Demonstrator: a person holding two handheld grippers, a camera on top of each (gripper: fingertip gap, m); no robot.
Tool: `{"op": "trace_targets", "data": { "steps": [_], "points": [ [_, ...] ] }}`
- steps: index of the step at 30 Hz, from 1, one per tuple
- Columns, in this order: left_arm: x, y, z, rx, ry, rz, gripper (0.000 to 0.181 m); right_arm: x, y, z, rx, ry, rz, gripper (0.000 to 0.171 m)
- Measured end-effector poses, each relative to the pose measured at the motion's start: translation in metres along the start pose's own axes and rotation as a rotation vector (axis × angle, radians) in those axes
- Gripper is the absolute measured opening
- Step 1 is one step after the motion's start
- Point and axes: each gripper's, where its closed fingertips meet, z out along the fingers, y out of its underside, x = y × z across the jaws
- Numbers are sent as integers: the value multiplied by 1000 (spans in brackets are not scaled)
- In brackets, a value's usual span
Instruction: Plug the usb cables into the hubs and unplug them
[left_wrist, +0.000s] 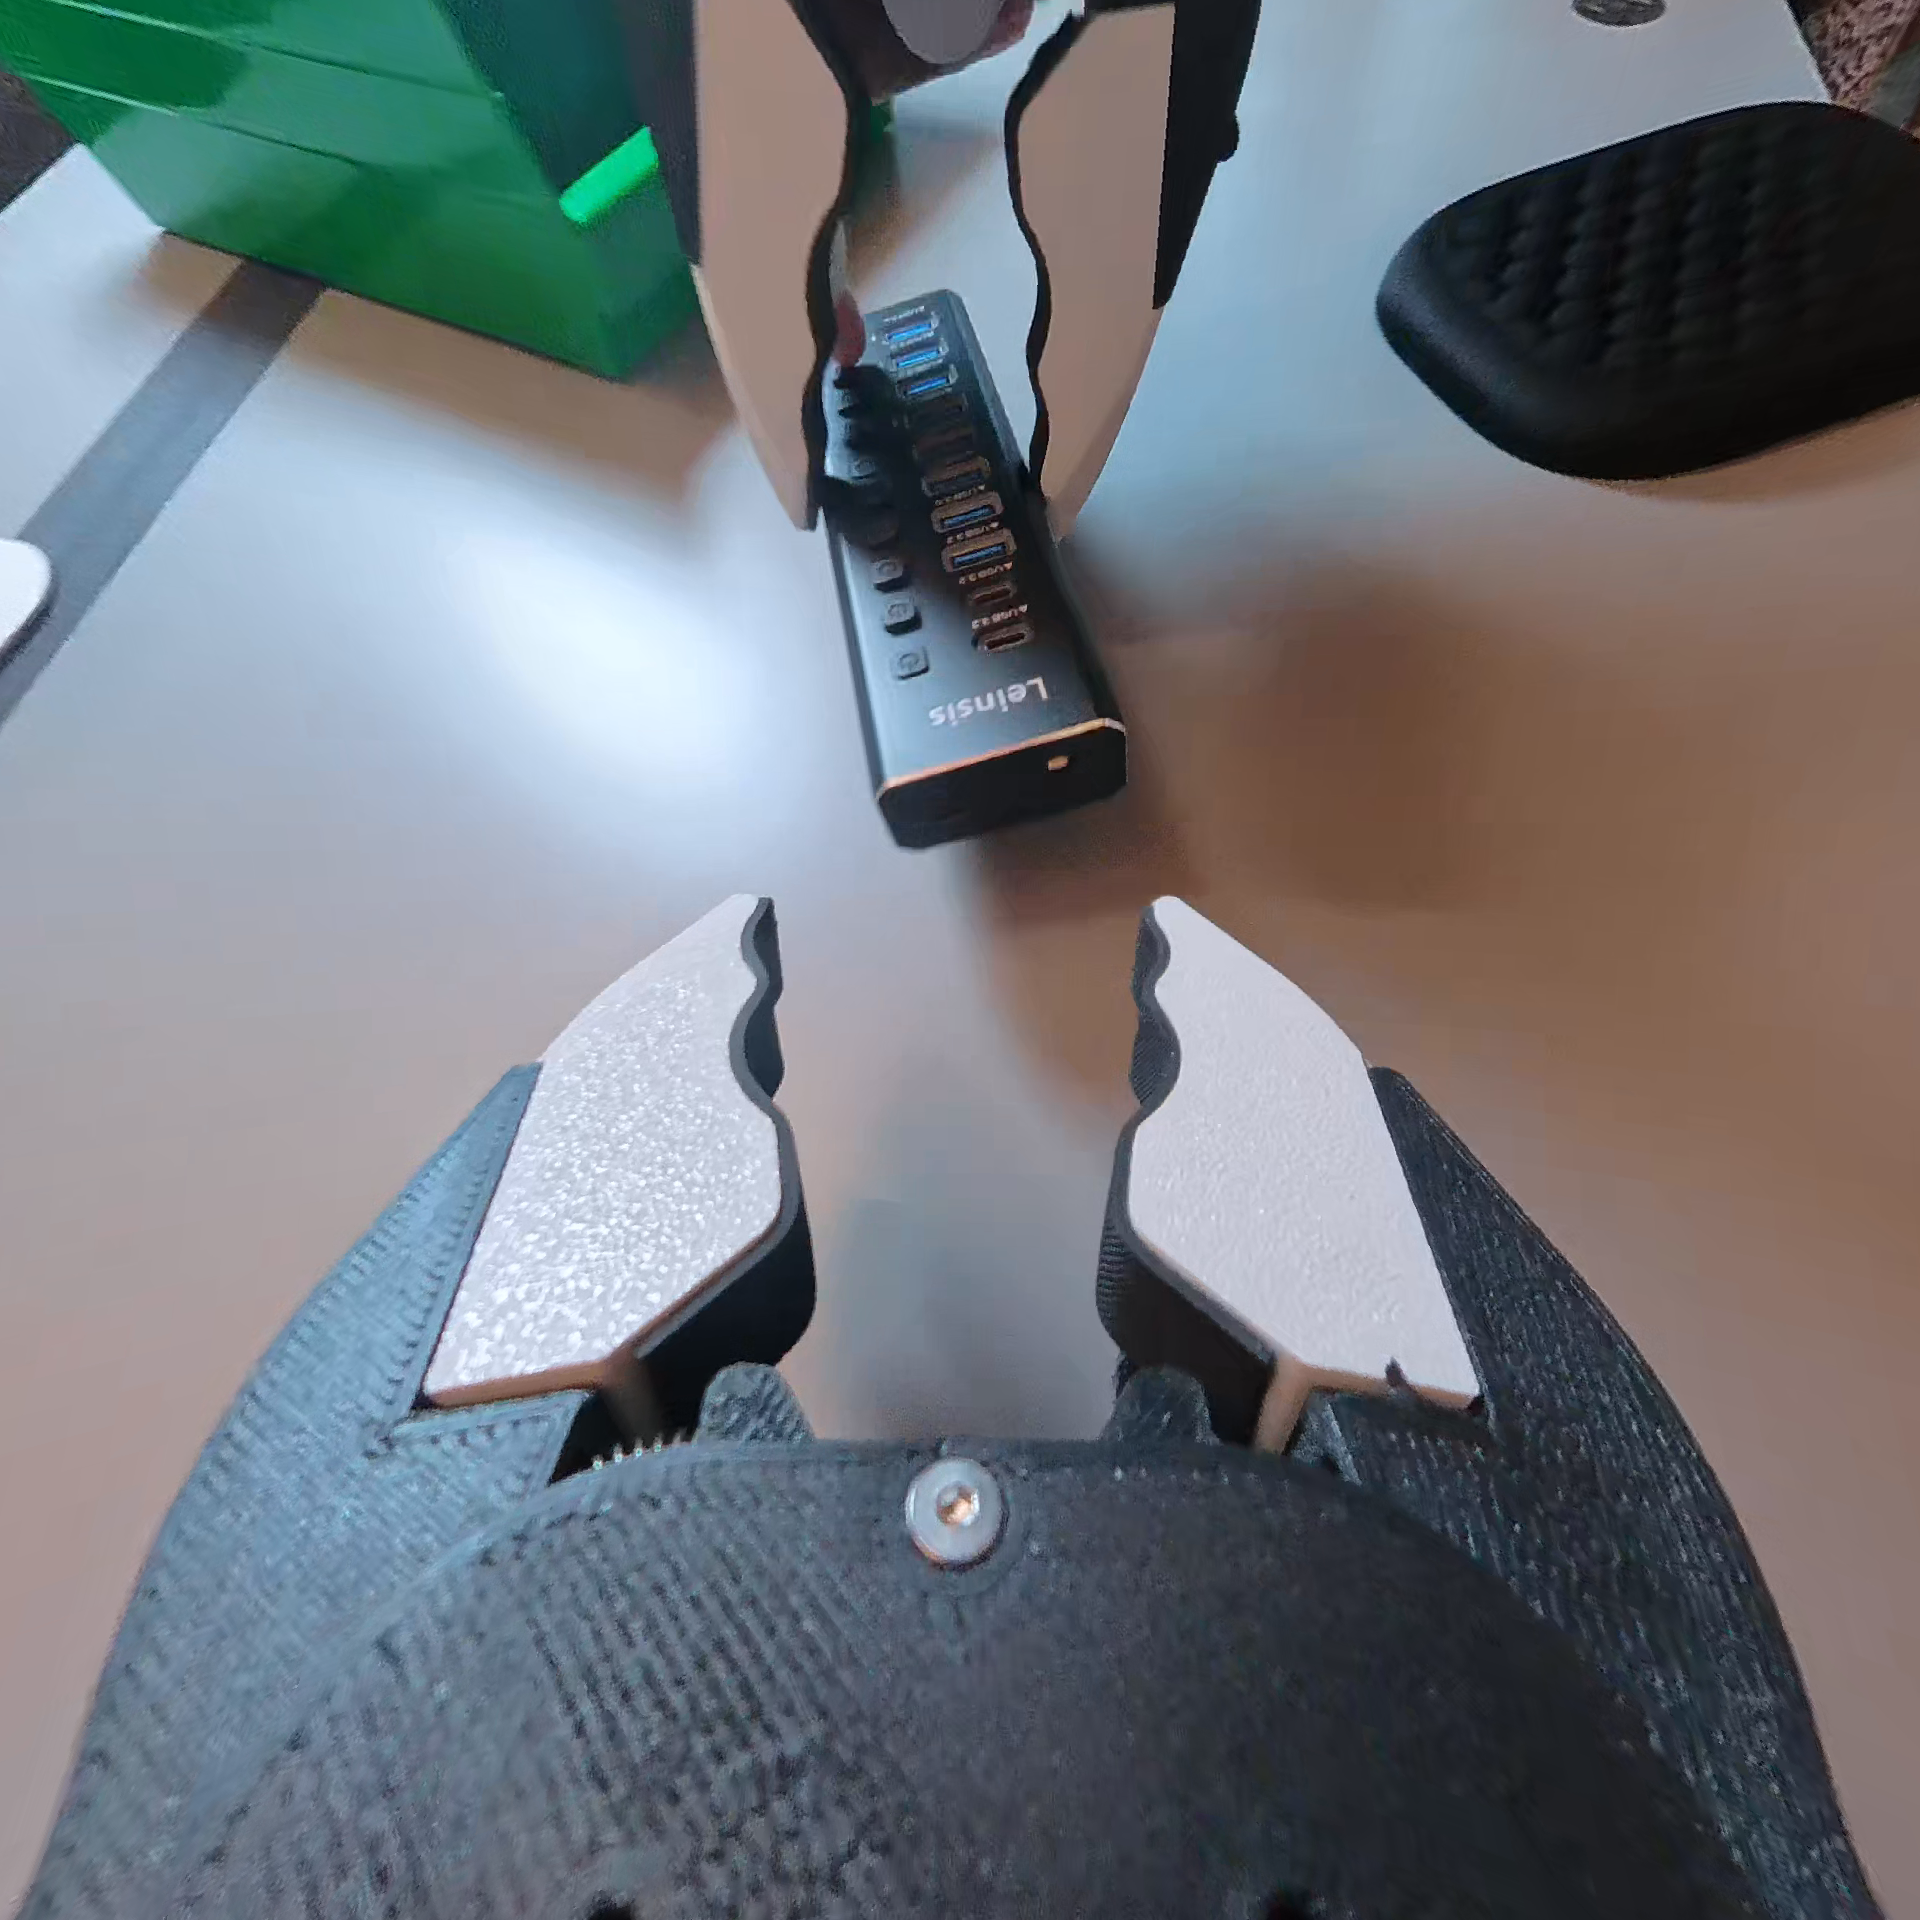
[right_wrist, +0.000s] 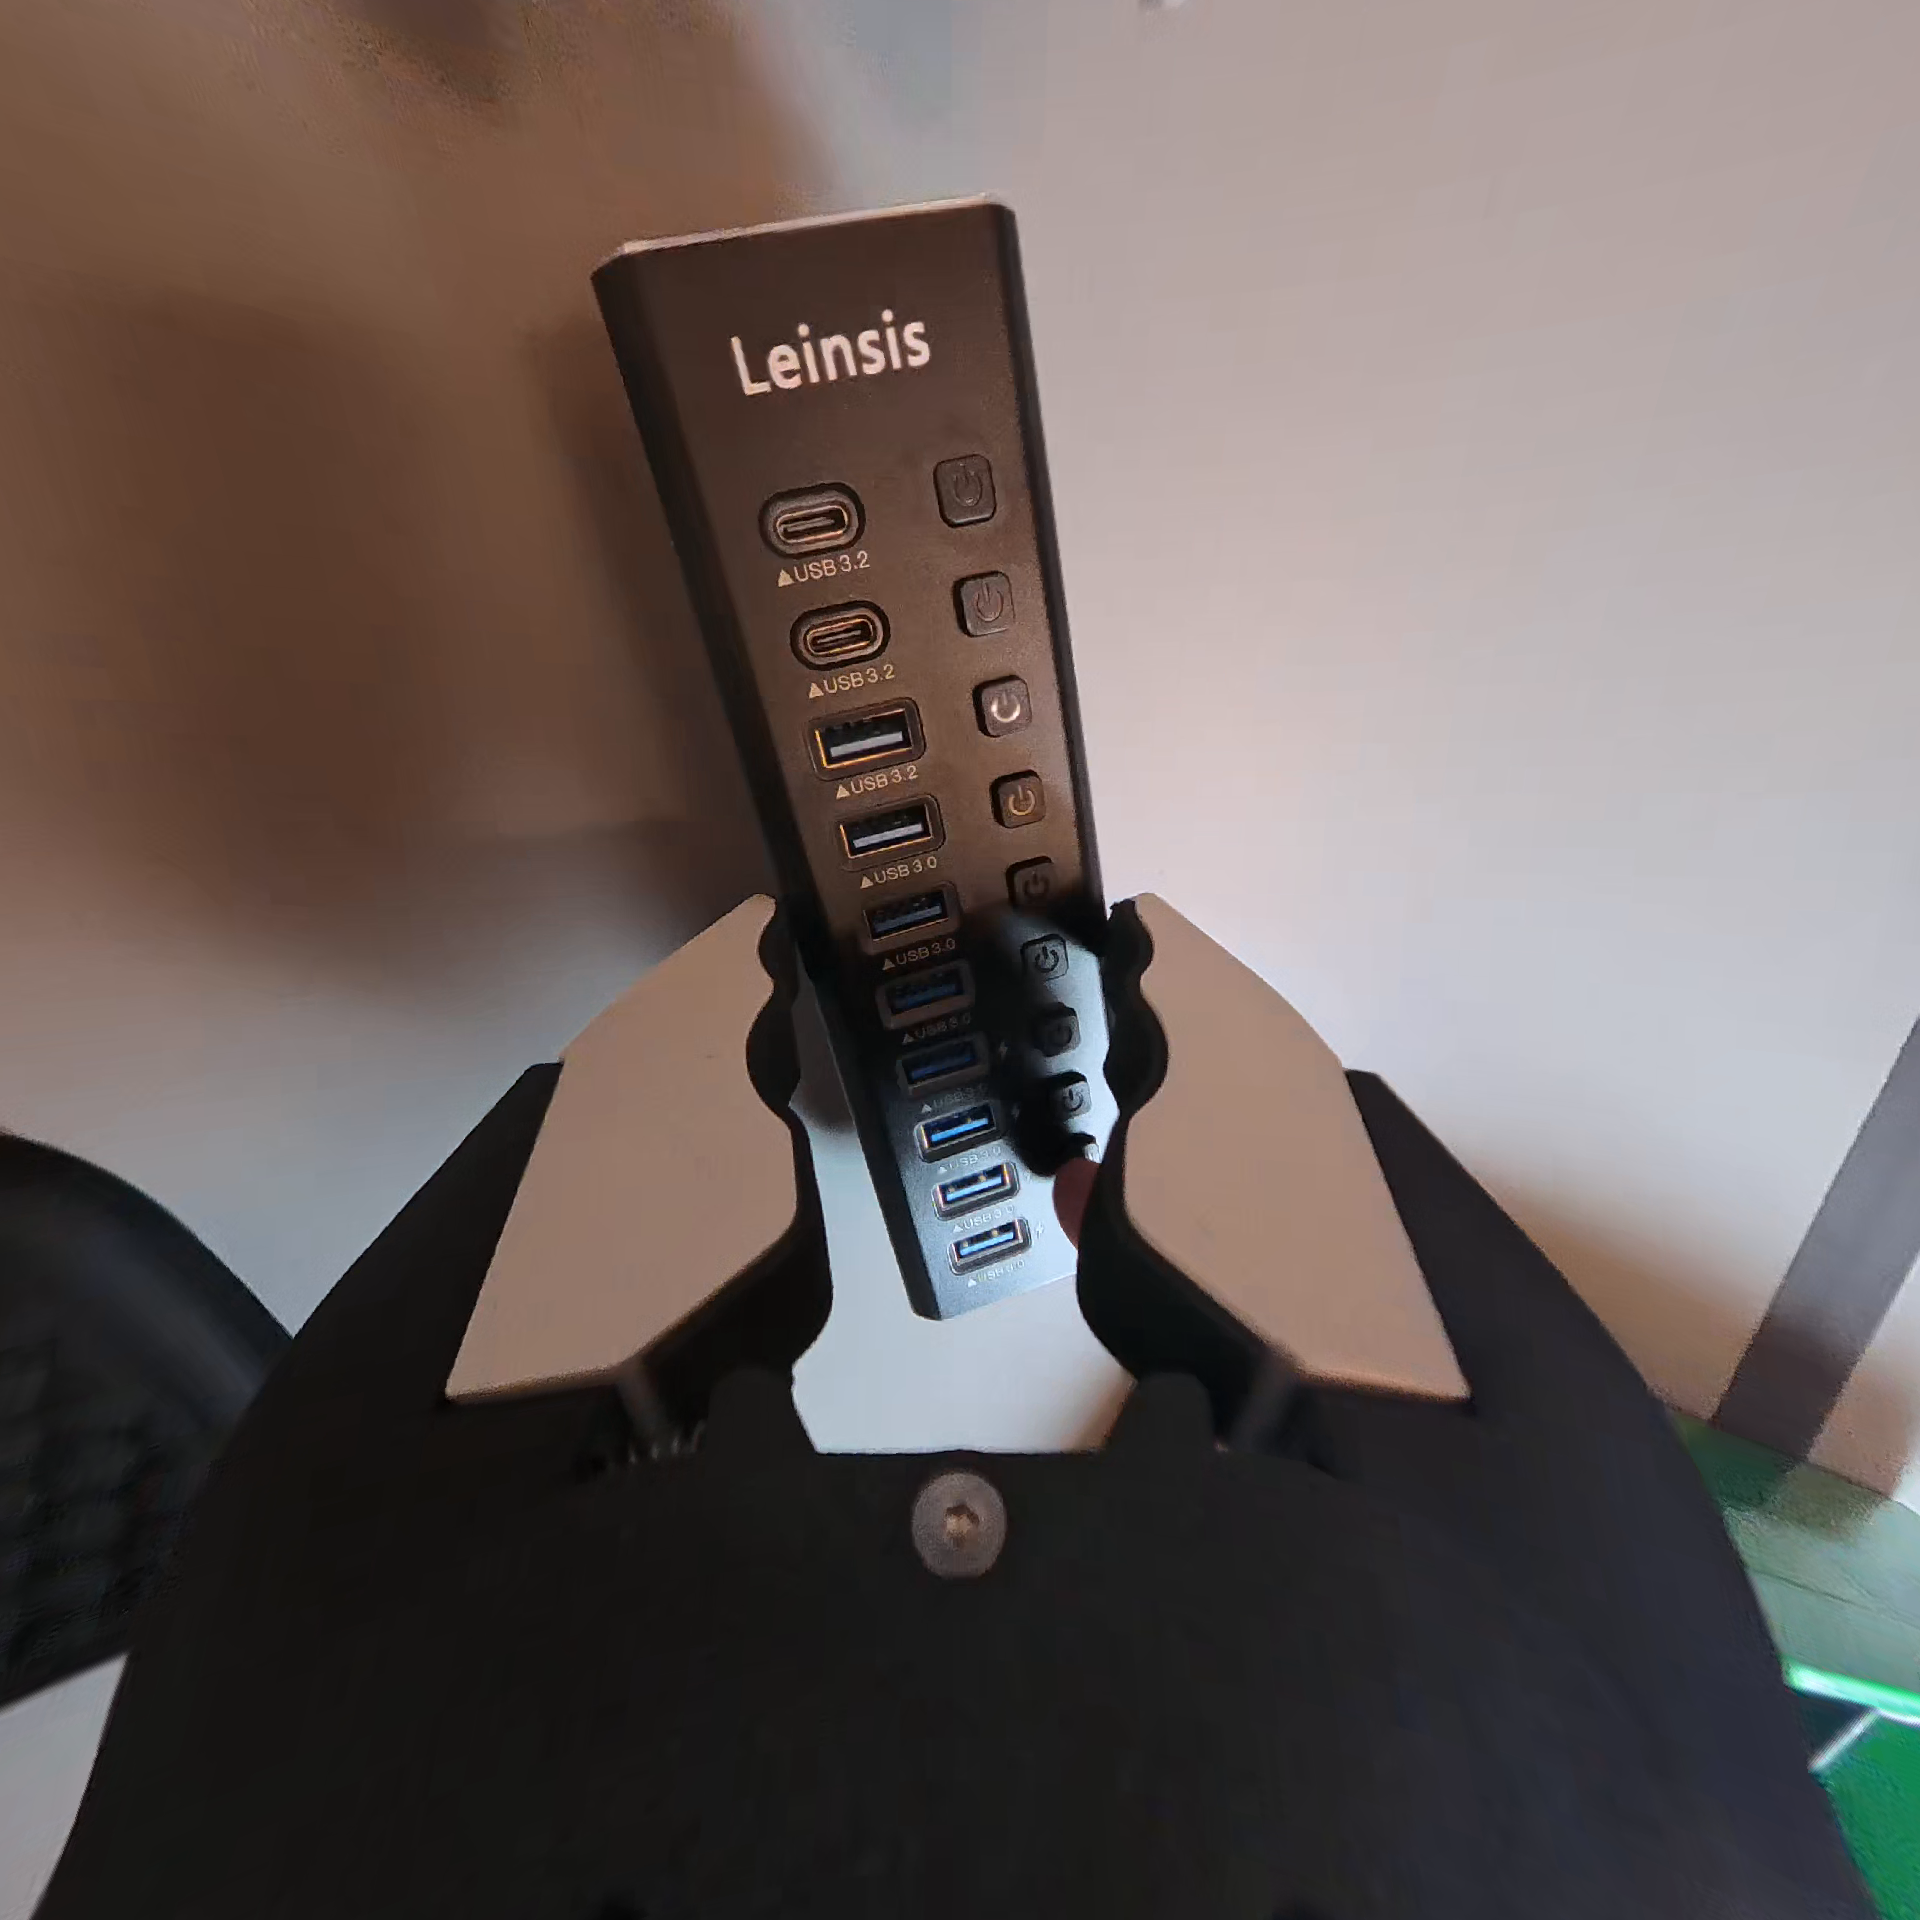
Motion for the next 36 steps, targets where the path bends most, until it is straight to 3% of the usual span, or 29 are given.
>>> {"op": "trace_targets", "data": {
  "steps": [4,7,14,18,21,24,28,32,36],
  "points": [
    [18,-16,23,29,22,-39,70,-5,-22,-11,55,59,-22,57],
    [15,-27,28,37,-47,-21,67,-3,-27,-16,10,134,-72,57],
    [17,-47,4,92,-36,16,66,-6,-47,-34,188,224,-34,56],
    [7,-43,-9,160,62,-209,65,-1,-58,-40,276,378,-32,47],
    [-1,-34,-13,212,142,-408,65,2,-51,-22,220,482,-31,63],
    [-9,-33,-18,260,177,-517,65,14,-48,-20,188,713,-85,62],
    [-14,-41,-19,306,190,-603,65,28,-67,-37,222,1023,-203,46],
    [-13,-40,-9,286,136,-628,66,33,-82,-22,193,1036,-271,33],
    [-6,-46,-15,283,62,-466,65,26,-88,-32,280,1087,-325,29]
  ]
}}
